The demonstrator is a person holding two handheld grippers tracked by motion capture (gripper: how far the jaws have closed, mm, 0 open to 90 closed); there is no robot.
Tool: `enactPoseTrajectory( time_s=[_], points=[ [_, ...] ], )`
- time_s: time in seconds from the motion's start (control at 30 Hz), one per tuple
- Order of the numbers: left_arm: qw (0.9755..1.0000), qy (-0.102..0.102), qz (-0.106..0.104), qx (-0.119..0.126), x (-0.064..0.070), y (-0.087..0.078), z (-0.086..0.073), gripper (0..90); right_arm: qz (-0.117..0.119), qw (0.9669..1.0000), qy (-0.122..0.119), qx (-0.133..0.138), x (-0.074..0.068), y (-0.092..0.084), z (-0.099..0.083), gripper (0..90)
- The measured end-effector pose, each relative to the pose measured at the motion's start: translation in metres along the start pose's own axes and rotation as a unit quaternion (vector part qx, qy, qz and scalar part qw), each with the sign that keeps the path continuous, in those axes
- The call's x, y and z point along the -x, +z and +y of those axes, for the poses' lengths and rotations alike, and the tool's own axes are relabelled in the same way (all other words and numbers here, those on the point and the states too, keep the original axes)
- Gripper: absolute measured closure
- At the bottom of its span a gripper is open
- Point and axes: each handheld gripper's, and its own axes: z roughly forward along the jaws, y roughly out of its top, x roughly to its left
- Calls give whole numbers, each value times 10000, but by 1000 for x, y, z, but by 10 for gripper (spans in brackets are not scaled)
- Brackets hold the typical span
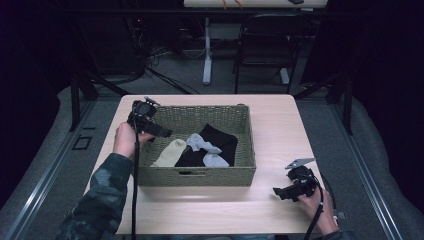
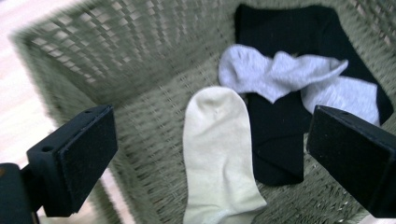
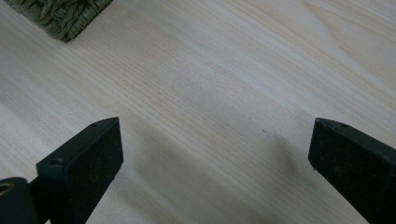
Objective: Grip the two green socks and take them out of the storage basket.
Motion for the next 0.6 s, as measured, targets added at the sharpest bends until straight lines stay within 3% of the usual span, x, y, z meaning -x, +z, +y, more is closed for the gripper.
enactPoseTrajectory(
  time_s=[0.17, 0.4, 0.6],
  points=[
    [9997, -9, -26, -232, 2, 21, -3, 28, -6, 10000, -11, -22, 0, 0, 0, 23],
    [9998, -20, -3, -208, 8, 46, -3, 51, -14, 10000, -13, -9, 0, 0, 0, 24],
    [9994, -48, -25, -349, 9, 64, 0, 68, 3, 10000, -24, -20, 0, 0, 0, 24]
  ],
)
